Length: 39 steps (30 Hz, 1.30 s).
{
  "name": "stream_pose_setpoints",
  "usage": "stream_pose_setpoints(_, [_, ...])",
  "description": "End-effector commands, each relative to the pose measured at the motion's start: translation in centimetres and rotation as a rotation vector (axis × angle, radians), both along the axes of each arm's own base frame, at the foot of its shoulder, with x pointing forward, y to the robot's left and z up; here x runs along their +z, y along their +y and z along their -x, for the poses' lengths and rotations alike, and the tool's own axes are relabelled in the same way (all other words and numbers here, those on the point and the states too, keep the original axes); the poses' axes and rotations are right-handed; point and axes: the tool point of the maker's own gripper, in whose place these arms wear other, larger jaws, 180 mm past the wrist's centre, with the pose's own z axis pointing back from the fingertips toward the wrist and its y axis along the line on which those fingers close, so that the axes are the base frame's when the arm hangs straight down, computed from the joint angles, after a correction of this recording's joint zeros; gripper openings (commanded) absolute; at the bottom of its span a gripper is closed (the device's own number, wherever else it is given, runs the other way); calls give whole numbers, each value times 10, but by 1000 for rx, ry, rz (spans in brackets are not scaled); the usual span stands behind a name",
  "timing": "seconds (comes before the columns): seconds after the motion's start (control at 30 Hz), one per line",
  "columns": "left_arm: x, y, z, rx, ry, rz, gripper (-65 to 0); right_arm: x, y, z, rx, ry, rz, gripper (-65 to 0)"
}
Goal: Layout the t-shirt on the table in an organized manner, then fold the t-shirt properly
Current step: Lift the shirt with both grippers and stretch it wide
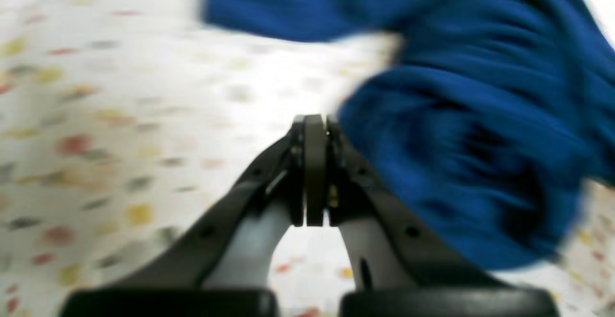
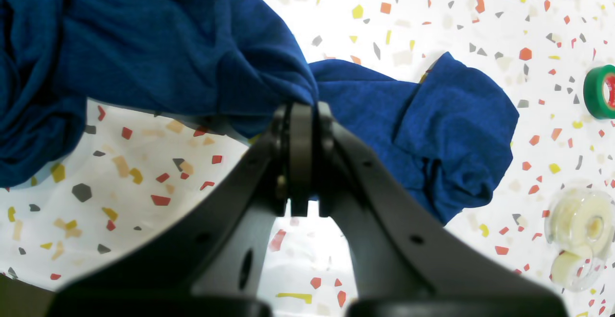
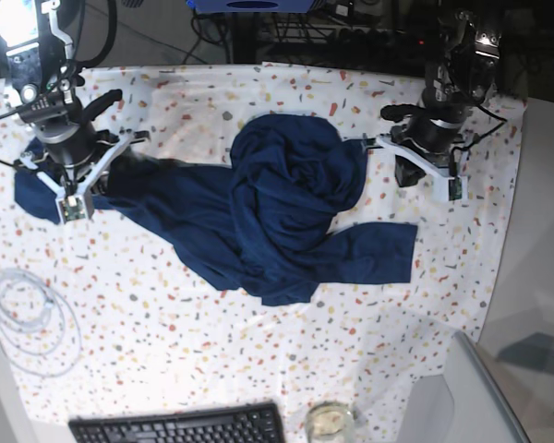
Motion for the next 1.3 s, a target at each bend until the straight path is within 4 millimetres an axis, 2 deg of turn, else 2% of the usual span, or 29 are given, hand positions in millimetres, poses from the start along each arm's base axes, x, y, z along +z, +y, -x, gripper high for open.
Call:
stream_pose_setpoints(0.0, [3, -3, -2, -9, -17, 10, -513, 11, -2, -8, 4, -46, 8, -650])
stream_pose_setpoints(0.07, [-2, -1, -2, -2, -6, 7, -309, 11, -2, -8, 4, -46, 8, -650])
stream_pose_setpoints(0.13, [-11, 2, 1, 7, 17, 6, -156, 10, 0, -8, 9, -44, 6, -650])
stream_pose_setpoints(0.17, [-12, 1, -2, 9, 16, 8, -94, 10, 0, -8, 9, -44, 6, -650])
stream_pose_setpoints(0.23, [-18, -11, -6, -16, 25, 20, -56, 10, 0, -7, 9, -43, 6, -650])
stream_pose_setpoints(0.37, [-36, -30, -10, -58, 65, 34, -114, 10, -3, -8, 4, -44, 9, -650])
stream_pose_setpoints(0.47, [-51, -37, -12, -58, 99, 42, -194, 10, -3, -7, 4, -43, 9, -650])
stream_pose_setpoints(0.53, [-57, -39, -10, -51, 116, 49, -286, 9, -3, -6, 4, -40, 9, -650])
stream_pose_setpoints(0.67, [-45, -42, -16, -54, 83, 57, -599, 9, -3, -6, 4, -38, 10, -650])
stream_pose_setpoints(0.7, [-39, -39, -19, -59, 66, 47, -650, 9, -3, -6, 3, -39, 10, -650])
stream_pose_setpoints(0.87, [-20, -5, -30, -89, 26, -47, -650, 9, -5, -12, -1, -44, 13, -650])
stream_pose_setpoints(0.97, [-8, 15, -44, -98, -5, -99, -650, 9, -7, -20, -5, -52, 17, -650])
stream_pose_setpoints(1.1, [27, 58, -63, -15, -73, -147, -650, 15, -16, -29, 2, -56, 48, -650])
stream_pose_setpoints(1.17, [45, 82, -69, 46, -77, -160, -650, 23, -18, -41, -2, -76, 54, -650])
stream_pose_setpoints(1.27, [76, 97, -91, 88, -106, -160, -650, 37, -20, -59, -9, -102, 60, -650])
